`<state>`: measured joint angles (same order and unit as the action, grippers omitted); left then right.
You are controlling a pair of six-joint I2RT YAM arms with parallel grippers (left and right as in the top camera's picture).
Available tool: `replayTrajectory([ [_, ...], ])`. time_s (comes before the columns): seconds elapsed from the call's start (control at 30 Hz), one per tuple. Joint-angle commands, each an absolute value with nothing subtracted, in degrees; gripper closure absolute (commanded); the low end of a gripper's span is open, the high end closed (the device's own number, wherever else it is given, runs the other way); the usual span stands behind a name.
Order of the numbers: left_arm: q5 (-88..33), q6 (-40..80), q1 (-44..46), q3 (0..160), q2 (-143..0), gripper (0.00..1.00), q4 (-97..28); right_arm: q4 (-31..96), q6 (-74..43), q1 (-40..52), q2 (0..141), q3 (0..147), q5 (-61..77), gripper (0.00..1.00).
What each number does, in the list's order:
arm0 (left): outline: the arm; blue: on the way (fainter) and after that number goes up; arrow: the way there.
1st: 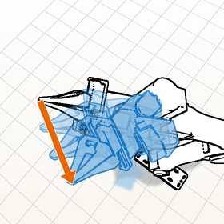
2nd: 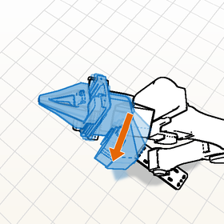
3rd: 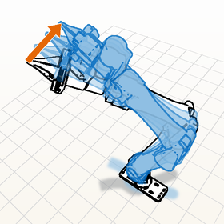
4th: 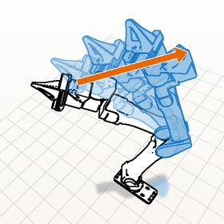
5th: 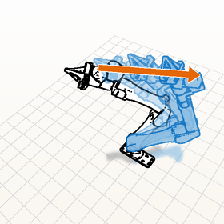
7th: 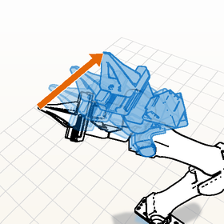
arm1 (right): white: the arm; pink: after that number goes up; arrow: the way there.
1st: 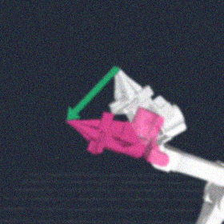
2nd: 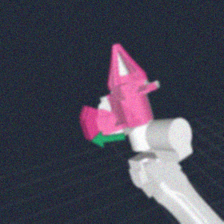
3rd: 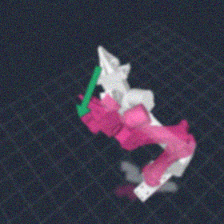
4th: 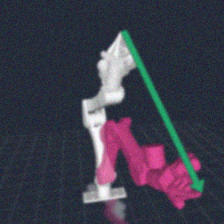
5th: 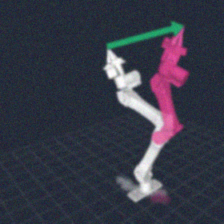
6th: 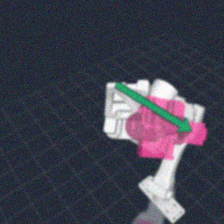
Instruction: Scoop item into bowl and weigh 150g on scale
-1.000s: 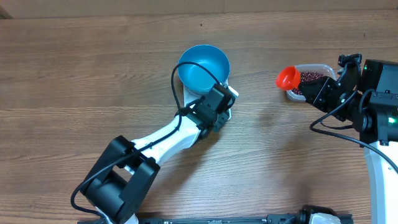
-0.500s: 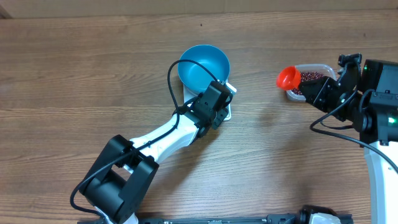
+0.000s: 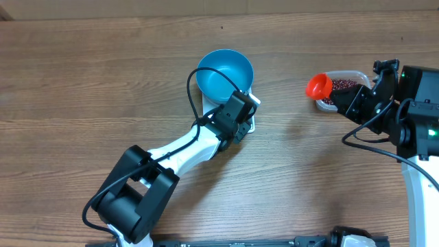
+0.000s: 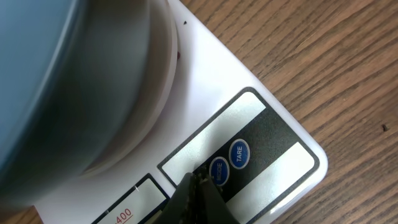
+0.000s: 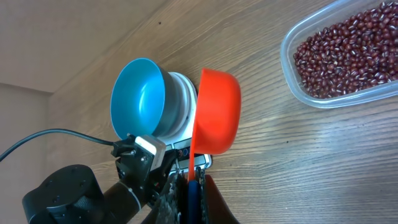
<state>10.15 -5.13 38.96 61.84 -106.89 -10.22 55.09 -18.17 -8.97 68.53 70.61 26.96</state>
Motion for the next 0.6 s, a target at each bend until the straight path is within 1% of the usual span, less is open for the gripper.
replayTrajectory([
  [0.0, 10.4, -6.5, 38.6, 61.2, -108.0, 0.96, -10.0, 54.9, -17.9, -9.1, 68.2, 72.1, 26.4, 0.96],
  [0.57, 10.5, -6.9, 38.3, 61.2, -109.4, 0.96, -9.7, 55.1, -17.9, -9.1, 68.2, 72.1, 26.3, 0.96],
])
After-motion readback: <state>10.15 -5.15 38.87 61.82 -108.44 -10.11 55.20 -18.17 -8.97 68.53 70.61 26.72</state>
